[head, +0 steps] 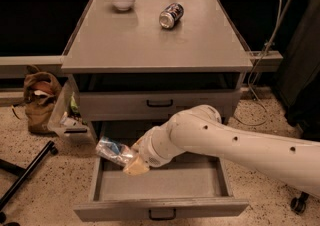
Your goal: Place redbull can into middle drawer
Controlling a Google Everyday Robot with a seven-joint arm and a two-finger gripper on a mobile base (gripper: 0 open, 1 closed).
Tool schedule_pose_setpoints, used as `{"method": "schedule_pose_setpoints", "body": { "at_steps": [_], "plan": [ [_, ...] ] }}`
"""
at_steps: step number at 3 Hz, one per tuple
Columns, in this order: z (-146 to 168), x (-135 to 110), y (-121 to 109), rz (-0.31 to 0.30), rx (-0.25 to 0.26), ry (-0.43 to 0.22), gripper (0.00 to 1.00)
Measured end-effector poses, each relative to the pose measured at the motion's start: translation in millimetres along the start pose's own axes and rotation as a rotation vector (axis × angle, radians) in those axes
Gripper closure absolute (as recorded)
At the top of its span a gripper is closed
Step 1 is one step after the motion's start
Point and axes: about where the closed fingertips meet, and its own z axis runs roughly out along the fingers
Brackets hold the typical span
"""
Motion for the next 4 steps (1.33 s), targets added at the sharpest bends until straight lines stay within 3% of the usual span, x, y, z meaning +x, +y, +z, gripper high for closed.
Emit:
{"method": "schedule_pose_setpoints", "body": {
  "at_steps": [1, 2, 3, 4],
  "plan": [
    [11, 6, 3, -0.056, -0.025, -0.011, 1.0],
    [15, 8, 3, -0.049, -0.019, -0.006, 1.0],
    [49, 29, -14, -0.021, 0.011, 0.025, 1.0],
    [83, 41, -52, -0.038, 0.084, 0.058, 1.0]
  ]
}}
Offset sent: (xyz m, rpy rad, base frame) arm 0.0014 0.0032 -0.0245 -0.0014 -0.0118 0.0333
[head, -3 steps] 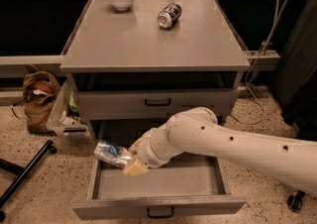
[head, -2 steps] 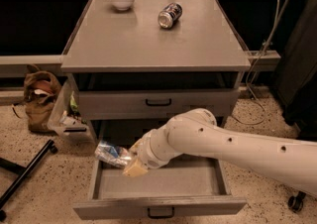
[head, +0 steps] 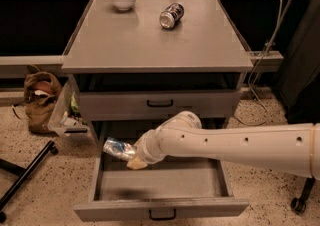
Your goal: Place redbull can into middle drawer
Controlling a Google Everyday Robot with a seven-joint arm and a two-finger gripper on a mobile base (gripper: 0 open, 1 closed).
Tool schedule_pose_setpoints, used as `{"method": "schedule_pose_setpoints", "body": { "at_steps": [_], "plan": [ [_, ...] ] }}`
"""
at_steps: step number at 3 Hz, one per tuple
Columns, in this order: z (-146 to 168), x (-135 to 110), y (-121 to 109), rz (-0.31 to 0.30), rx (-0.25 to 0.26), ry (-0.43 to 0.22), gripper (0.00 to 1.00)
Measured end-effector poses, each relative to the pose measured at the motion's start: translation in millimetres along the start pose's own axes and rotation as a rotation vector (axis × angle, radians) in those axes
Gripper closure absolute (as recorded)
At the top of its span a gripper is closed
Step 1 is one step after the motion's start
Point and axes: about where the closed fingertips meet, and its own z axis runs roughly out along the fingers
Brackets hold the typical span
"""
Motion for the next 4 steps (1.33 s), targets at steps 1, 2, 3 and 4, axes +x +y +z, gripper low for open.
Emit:
{"method": "schedule_pose_setpoints", "body": {
  "at_steps": [1, 2, 3, 4],
  "plan": [
    [21, 8, -30, -0.027, 0.071, 0.046, 1.0],
    [30, 37, -40, -0.015, 0.09, 0.094, 1.0],
    [31, 82, -38, 0.037, 0.08, 0.147, 1.0],
    [32, 125, -34, 0.103, 0.066, 0.195, 1.0]
  ]
}}
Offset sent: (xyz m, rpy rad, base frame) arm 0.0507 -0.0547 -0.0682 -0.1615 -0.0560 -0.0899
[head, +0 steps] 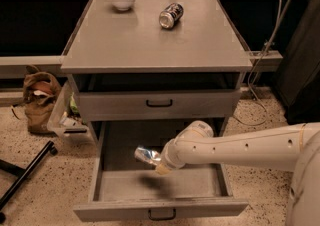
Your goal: Place redbull can into middle drawer
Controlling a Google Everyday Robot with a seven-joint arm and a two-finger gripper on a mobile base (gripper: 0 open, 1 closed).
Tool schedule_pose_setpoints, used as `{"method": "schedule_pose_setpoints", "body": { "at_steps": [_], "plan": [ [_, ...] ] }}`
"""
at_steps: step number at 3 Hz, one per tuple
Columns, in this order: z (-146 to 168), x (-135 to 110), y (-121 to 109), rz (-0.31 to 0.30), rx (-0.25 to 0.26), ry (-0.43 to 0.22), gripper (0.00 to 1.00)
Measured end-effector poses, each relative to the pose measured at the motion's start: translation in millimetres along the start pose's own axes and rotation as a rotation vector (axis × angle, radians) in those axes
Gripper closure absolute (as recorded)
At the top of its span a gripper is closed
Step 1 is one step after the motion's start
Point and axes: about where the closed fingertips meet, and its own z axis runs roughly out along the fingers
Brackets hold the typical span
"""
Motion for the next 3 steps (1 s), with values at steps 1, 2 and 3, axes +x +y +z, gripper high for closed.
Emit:
{"method": "schedule_pose_setpoints", "body": {
  "at_steps": [1, 2, 3],
  "plan": [
    [16, 29, 10, 0.047, -0.047, 0.036, 1.0],
    [16, 29, 10, 0.047, -0.047, 0.036, 1.0],
    [43, 38, 19, 0.041, -0.073, 0.081, 1.0]
  ]
}}
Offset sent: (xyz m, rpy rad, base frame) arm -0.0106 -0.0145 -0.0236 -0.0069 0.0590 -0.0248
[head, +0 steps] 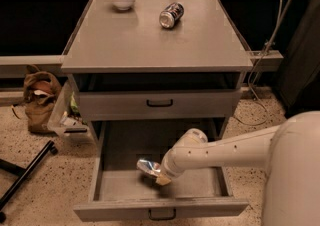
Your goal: Place redbull can into middle drawer
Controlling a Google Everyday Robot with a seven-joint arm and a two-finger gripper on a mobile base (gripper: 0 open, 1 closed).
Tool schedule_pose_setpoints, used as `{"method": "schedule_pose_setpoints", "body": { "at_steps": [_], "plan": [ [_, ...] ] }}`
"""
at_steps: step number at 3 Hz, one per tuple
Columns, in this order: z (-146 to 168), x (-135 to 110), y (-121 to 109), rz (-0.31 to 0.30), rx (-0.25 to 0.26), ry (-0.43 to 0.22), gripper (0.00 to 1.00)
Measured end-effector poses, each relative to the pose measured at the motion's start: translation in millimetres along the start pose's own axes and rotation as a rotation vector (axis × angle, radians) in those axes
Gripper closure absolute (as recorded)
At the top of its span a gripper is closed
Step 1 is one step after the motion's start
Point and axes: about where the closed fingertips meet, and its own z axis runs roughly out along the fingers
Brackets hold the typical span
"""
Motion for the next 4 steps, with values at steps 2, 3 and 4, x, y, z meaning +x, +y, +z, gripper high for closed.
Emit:
{"method": "schedule_pose_setpoints", "body": {
  "at_steps": [2, 3, 4],
  "plan": [
    [60, 11, 16, 0.02, -0.061, 0.057, 1.0],
    [60, 11, 16, 0.02, -0.061, 0.057, 0.8],
    [60, 11, 16, 0.02, -0.061, 0.057, 0.57]
  ]
}}
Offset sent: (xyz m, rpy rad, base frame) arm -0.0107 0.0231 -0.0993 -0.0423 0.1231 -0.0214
